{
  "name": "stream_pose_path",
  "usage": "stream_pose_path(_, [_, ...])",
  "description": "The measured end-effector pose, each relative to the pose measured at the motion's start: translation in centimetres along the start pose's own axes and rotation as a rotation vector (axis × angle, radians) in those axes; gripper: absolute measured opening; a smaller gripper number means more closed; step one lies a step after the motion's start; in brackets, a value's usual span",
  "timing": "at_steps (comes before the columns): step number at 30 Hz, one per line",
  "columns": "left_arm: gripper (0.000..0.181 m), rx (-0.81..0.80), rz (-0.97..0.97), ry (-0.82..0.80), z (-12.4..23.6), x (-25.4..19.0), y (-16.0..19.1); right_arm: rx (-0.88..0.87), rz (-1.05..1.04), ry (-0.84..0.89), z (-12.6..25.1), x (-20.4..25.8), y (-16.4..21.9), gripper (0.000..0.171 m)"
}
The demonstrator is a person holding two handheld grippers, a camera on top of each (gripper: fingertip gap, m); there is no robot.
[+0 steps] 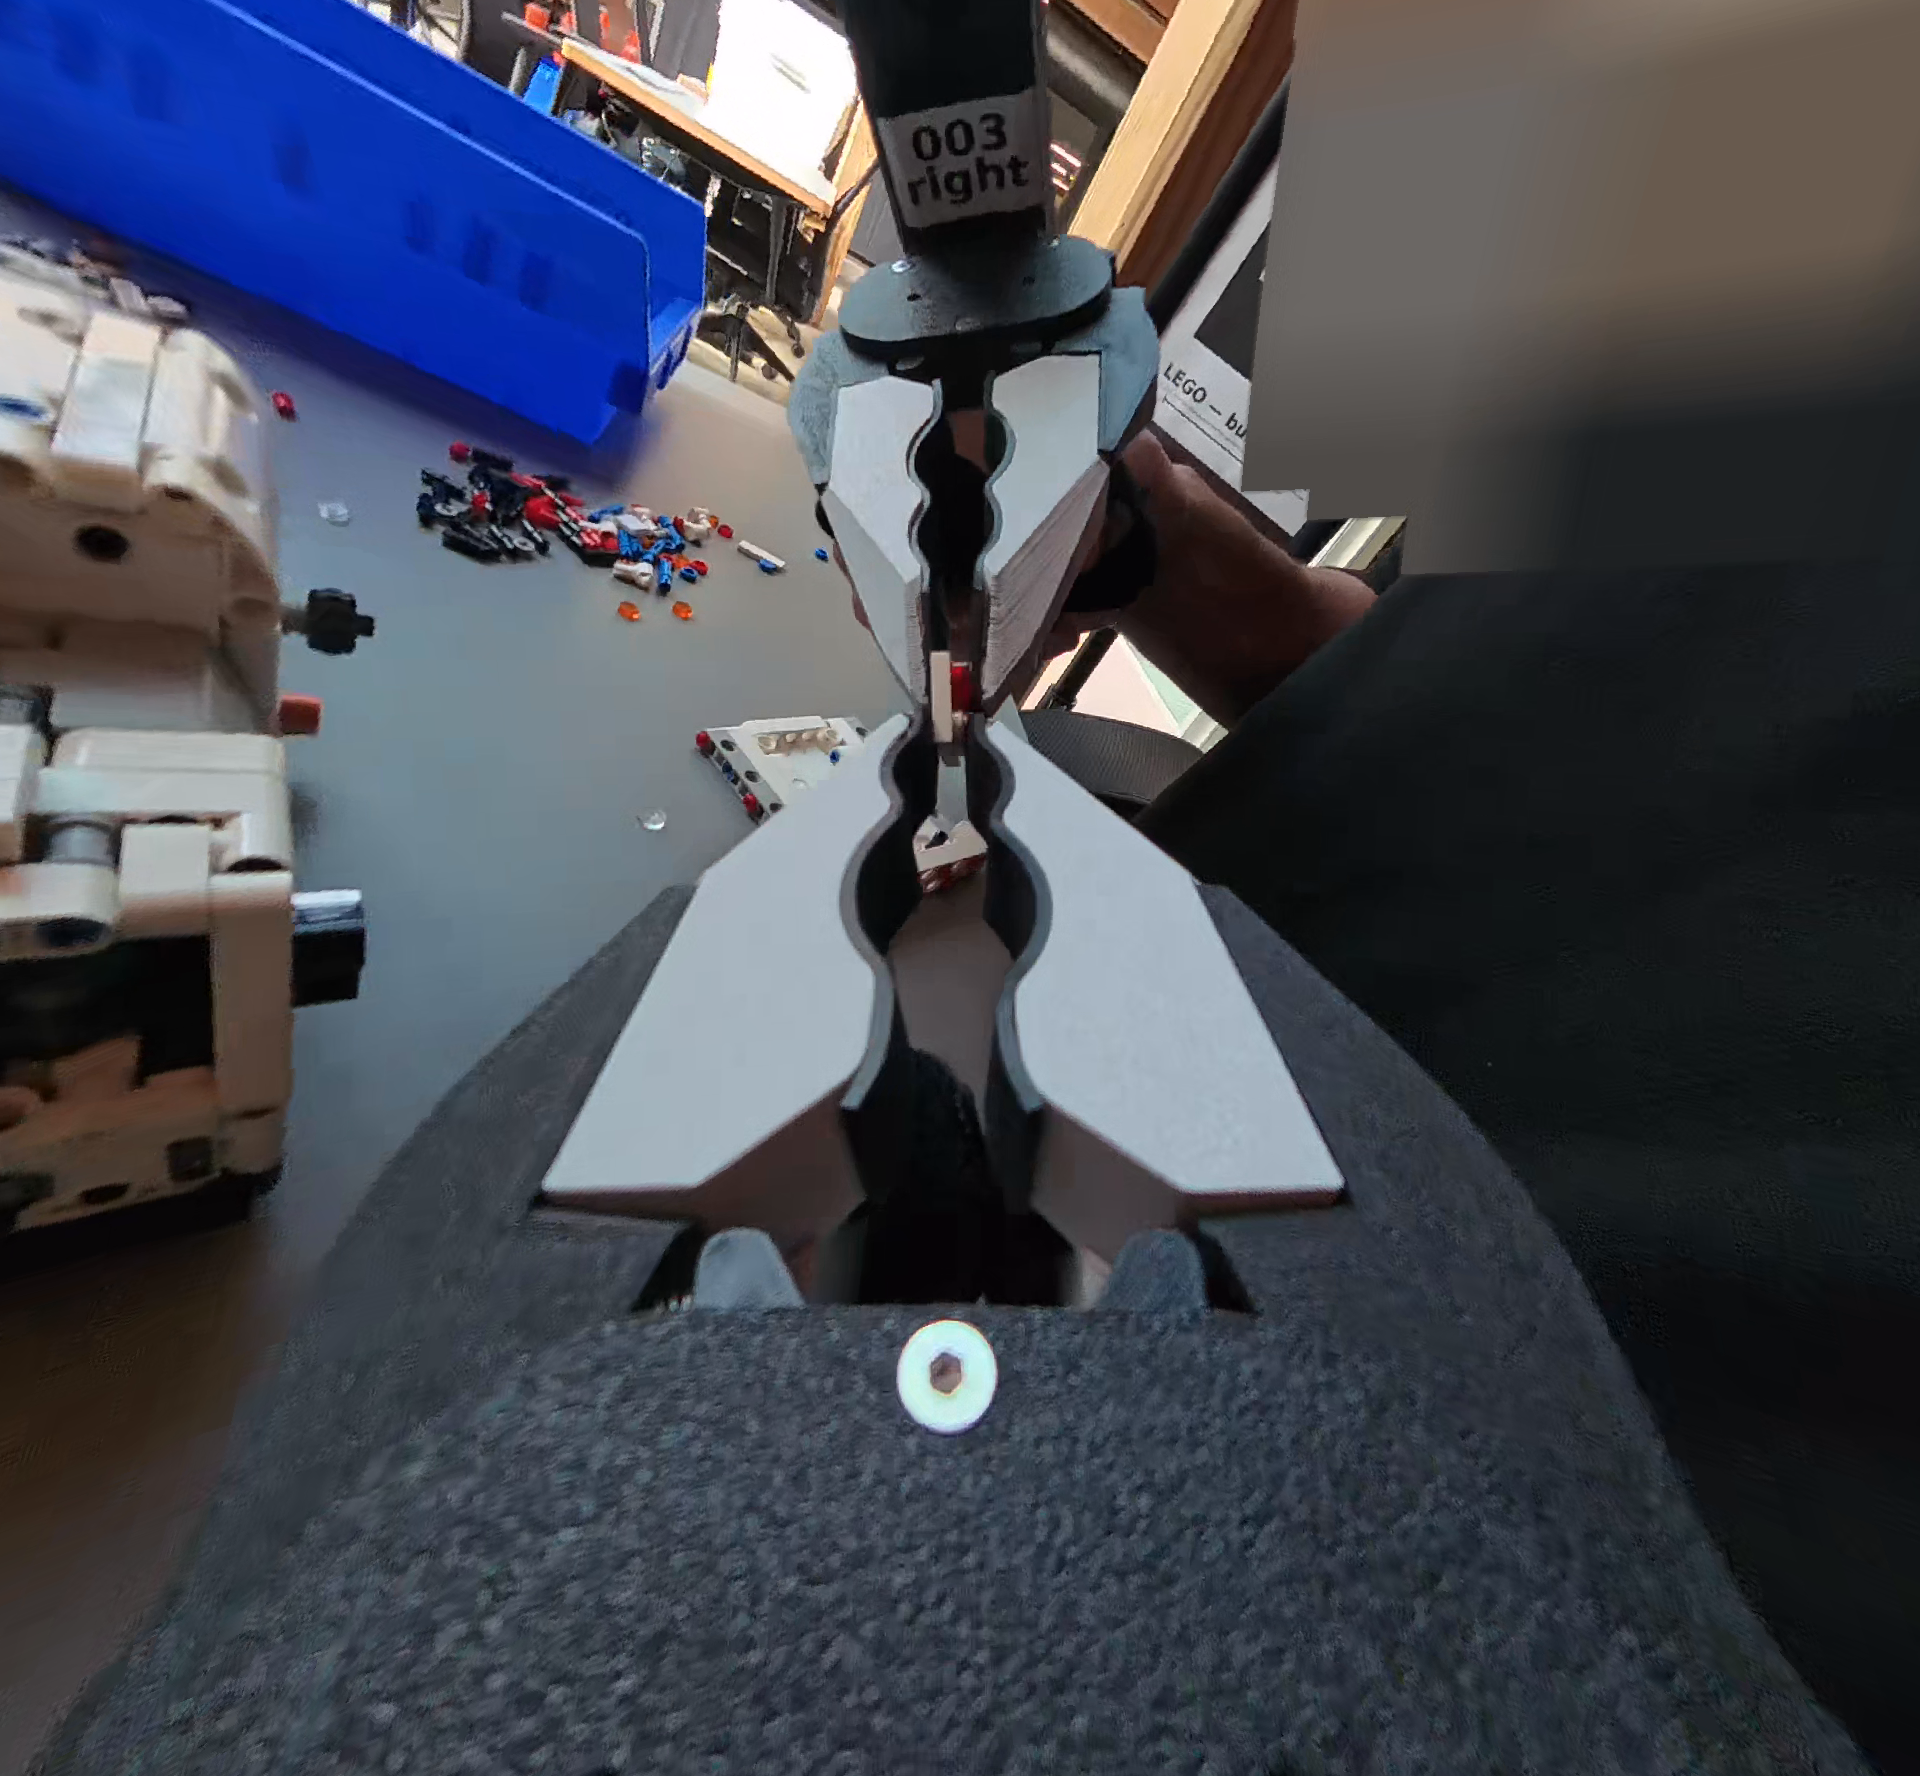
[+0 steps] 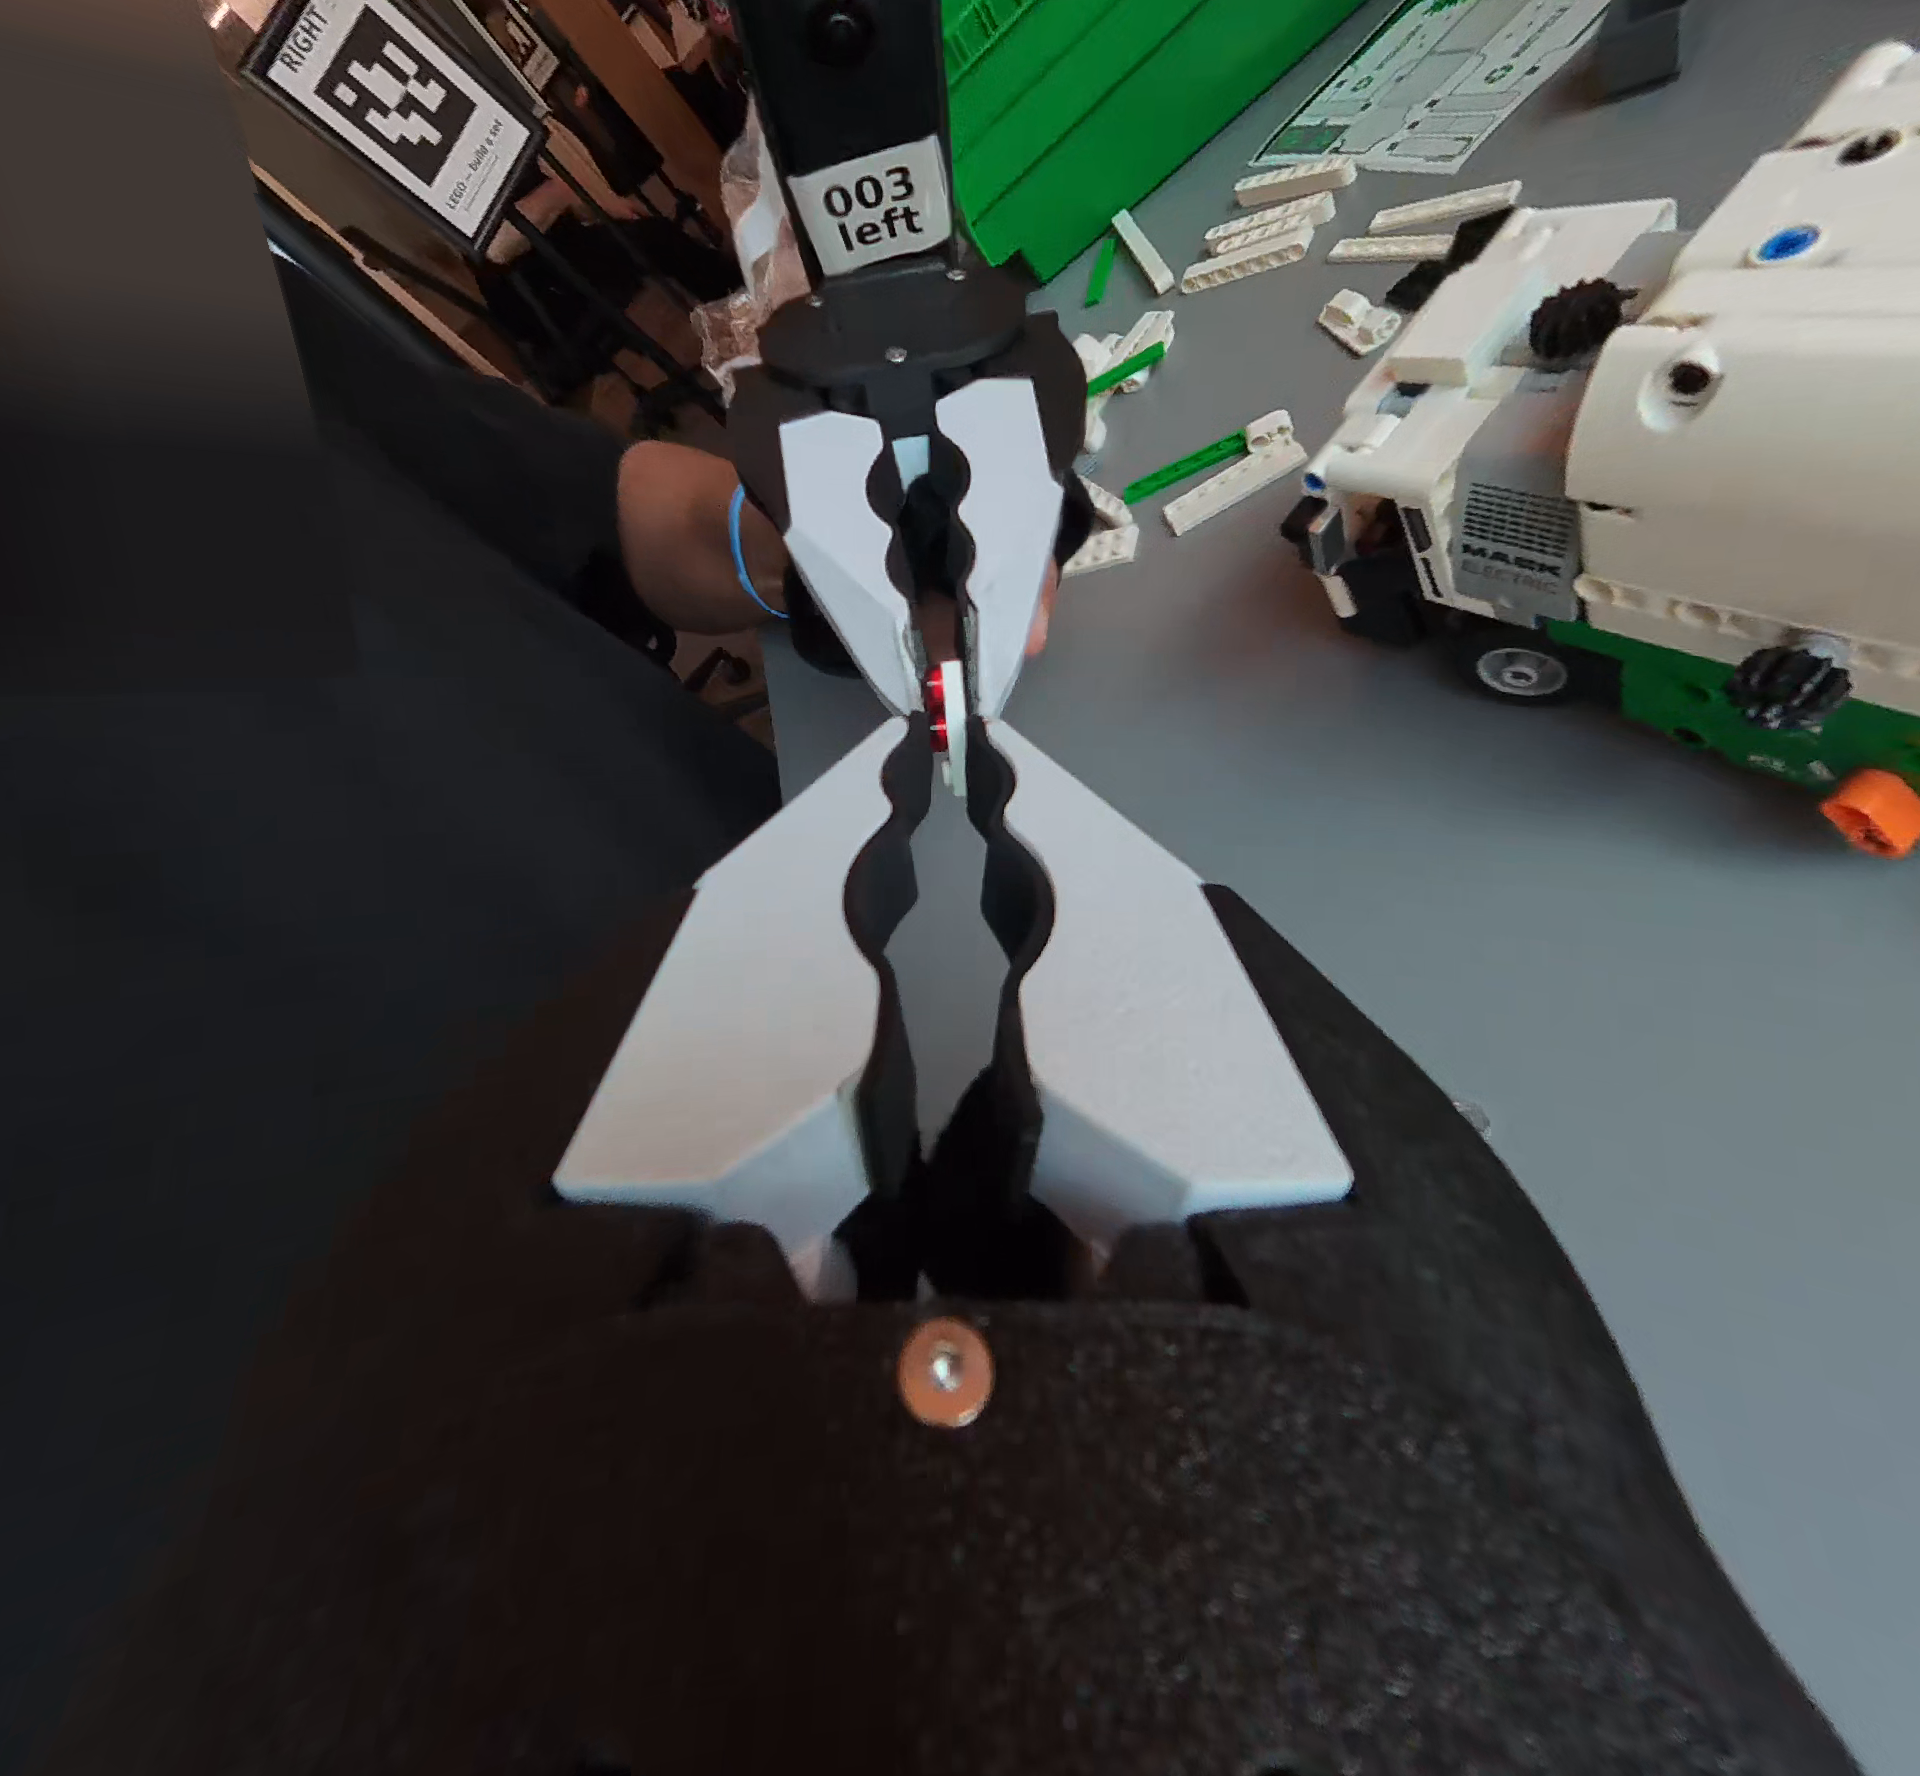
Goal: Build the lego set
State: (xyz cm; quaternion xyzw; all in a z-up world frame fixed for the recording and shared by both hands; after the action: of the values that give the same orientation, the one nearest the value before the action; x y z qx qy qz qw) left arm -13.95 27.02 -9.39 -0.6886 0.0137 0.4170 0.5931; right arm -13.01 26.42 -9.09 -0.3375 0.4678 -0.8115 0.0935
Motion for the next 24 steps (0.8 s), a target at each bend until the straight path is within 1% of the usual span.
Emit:
stream_pose_path(2, [0.003,-0.015,-0.049,0.006,0.1,-0.5,-0.3,-0.028,0.024,-0.001,0.1,0.4,-0.4,0.005])
stream_pose_path(4, [0.003,-0.032,-0.058,0.025,0.2,-0.7,-0.5,-0.060,0.076,0.025,0.0,0.6,-0.8,0.005])
stream_pose_path(8, [0.002,-0.023,-0.073,0.039,0.0,-0.7,-0.1,-0.068,0.173,0.092,0.2,0.5,-0.6,0.009])
stream_pose_path(11, [0.003,-0.017,-0.052,0.048,-0.4,-0.5,0.2,-0.113,0.150,0.060,0.6,0.8,-0.7,0.010])
stream_pose_path(17, [0.003,-0.015,-0.002,0.079,-0.9,-0.3,0.4,-0.123,0.140,0.070,1.2,0.1,-0.2,0.009])
stream_pose_path(21, [0.003,-0.039,0.046,0.084,-0.5,0.1,-0.1,-0.185,0.125,0.117,2.7,-0.9,-1.0,0.008])
stream_pose_path(24, [0.003,-0.067,0.095,0.085,0.0,0.7,-0.6,-0.216,0.141,0.196,4.1,-2.2,-1.3,0.008])
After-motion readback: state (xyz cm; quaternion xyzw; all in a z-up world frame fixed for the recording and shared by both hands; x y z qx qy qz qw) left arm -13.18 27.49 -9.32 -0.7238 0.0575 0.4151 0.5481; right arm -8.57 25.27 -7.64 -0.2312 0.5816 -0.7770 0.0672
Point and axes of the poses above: each gripper's, where its closed fingertips meet, z back along the fingers, y out of its underside, x = y × z across the jaws, the point moved 1 cm from there along z, back along the fingers, and after that the axes turned 8 degrees about z, right-handed, at the moved point
